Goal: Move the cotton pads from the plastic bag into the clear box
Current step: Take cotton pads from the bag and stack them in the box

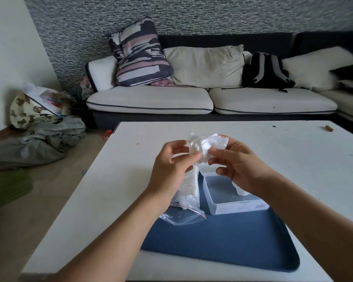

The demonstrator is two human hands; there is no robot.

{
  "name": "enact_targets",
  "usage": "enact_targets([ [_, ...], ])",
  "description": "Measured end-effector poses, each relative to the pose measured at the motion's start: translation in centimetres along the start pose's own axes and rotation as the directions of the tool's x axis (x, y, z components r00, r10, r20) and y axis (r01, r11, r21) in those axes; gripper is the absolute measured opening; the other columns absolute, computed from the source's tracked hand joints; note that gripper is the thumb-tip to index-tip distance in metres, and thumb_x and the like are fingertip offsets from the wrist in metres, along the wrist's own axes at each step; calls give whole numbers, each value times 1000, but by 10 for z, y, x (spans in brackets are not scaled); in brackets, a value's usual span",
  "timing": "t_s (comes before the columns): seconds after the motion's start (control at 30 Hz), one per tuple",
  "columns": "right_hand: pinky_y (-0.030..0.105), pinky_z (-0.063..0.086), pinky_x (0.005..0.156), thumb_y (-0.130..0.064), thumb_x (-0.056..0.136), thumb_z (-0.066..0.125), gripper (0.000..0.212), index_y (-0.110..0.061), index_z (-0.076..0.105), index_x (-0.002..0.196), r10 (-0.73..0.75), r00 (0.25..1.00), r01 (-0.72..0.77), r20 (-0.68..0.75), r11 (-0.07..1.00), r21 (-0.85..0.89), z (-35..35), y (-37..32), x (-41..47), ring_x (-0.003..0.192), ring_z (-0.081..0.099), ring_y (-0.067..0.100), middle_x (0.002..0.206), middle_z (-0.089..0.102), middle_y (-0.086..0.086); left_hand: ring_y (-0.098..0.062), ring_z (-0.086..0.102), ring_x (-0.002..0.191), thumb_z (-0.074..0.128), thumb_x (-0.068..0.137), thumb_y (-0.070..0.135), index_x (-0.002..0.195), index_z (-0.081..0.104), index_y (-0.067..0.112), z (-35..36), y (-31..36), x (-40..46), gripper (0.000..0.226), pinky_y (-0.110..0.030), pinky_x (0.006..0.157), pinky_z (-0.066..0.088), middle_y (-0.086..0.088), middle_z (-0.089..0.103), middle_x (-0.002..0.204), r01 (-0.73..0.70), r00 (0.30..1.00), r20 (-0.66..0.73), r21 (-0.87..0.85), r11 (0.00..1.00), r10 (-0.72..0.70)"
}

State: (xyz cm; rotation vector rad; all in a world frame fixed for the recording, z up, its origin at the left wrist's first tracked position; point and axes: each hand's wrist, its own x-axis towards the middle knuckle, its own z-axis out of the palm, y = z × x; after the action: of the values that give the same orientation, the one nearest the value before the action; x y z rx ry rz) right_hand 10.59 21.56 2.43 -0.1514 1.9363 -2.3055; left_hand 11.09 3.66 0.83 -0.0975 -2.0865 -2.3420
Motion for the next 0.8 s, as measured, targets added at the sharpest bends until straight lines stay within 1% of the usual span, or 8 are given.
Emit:
enact_targets([
  [0.1,19,47,52,-4,94,61,17,-15,64,108,-69,997,70,-19,998,7,-2,0,2,69,66,12,87,70,6,-21,71,104,89,46,36,119,57,21,-1,-3,2,81,-43,94,58,-7,71,114,1,1000,-21,-74,997,-2],
  [0.2,20,47,54,-5,94,62,18,-13,63,110,-98,995,99,33,995,-27,-3,1,3,74,65,15,92,68,10,-20,73,103,91,55,22,115,59,14,0,-3,1,69,-41,95,57,-5,73,114,-63,997,32,-33,997,64],
  [0.4,25,47,58,-3,92,66,19,-10,65,109,-155,986,161,64,981,-106,-5,6,5,81,64,18,94,69,13,-18,74,100,90,68,7,107,66,13,-1,-3,1,47,-35,89,59,-3,76,107,-142,987,72,5,990,141],
  [0.5,25,49,58,1,88,69,23,-8,69,110,-182,980,193,80,970,-150,-5,9,6,84,66,19,109,71,16,-13,74,94,86,74,6,98,68,16,-4,-3,3,31,-29,83,58,3,77,98,-178,983,65,64,982,174],
  [0.6,24,49,55,4,86,70,24,-10,70,106,-195,976,208,91,966,-151,-4,9,7,78,65,18,123,71,5,-13,73,91,85,77,11,98,68,15,-8,-4,4,27,-28,82,57,3,76,96,-234,971,78,158,959,224],
  [0.63,23,48,54,2,86,71,22,-9,69,104,-199,975,213,99,964,-160,-4,8,7,75,64,17,121,72,3,-14,72,92,85,77,13,99,68,15,-10,-4,4,28,-28,81,58,3,75,97,-270,962,99,203,941,255],
  [0.73,22,44,48,-2,84,74,18,-6,68,100,-215,969,235,118,953,-193,-3,8,6,63,57,15,85,69,9,-12,70,92,86,78,19,103,66,18,-10,-4,2,32,-25,75,59,6,73,97,-372,928,154,309,876,340],
  [0.8,22,43,46,-1,83,76,19,-6,71,102,-231,965,254,125,941,-222,-2,8,6,62,56,16,79,66,10,-11,69,88,85,78,24,101,69,20,-9,-4,1,28,-21,70,57,8,73,92,-396,918,127,333,856,376],
])
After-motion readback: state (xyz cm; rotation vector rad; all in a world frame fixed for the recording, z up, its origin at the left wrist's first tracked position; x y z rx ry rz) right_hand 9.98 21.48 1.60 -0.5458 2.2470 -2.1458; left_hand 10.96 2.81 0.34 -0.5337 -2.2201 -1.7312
